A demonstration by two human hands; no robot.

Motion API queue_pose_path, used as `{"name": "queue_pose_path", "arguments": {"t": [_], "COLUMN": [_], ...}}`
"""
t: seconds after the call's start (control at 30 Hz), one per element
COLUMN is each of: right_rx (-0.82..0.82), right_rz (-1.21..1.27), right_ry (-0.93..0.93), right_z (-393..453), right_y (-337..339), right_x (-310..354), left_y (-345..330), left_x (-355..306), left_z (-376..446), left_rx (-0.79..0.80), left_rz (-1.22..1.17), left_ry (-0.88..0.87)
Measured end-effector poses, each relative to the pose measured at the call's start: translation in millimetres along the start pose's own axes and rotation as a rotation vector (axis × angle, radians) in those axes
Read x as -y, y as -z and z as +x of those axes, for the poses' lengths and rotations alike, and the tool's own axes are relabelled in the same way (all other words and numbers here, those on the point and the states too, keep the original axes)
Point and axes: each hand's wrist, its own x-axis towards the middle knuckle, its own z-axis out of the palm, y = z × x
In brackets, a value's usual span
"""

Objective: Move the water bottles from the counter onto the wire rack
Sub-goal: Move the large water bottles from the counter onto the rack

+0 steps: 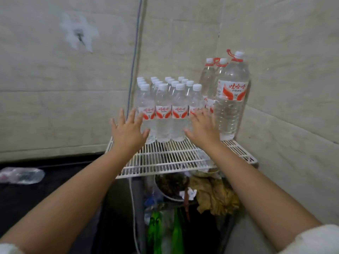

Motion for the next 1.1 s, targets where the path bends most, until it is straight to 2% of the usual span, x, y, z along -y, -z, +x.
{"name": "queue_pose_path", "arguments": {"t": [0.2, 0.33, 0.53, 0.83, 1.1], "right_rx": [0.134, 0.152, 0.258, 0.368, 0.41], "right_rz": [0.082, 0.131, 0.195, 0.24, 0.21], "right_ry": [0.291, 0.448, 0.603, 0.572, 0.546], "right_z": [-33.0, -57.9, -90.7, -109.4, -88.8], "right_y": [-20.9, -38.6, -69.2, -113.5, -155.3], "right_x": [128.0, 220.2, 353.3, 536.8, 636.0], "left_y": [22.3, 38.8, 58.6, 80.4, 76.4], "left_x": [96.4, 164.0, 275.3, 447.1, 570.3], "left_z": [-94.2, -152.9, -226.2, -291.0, -286.4], "left_rx": [0.122, 0.144, 0.209, 0.271, 0.294], "left_rz": [0.1, 0.144, 0.138, 0.123, 0.153], "left_ry": [0.263, 0.409, 0.616, 0.737, 0.784]}}
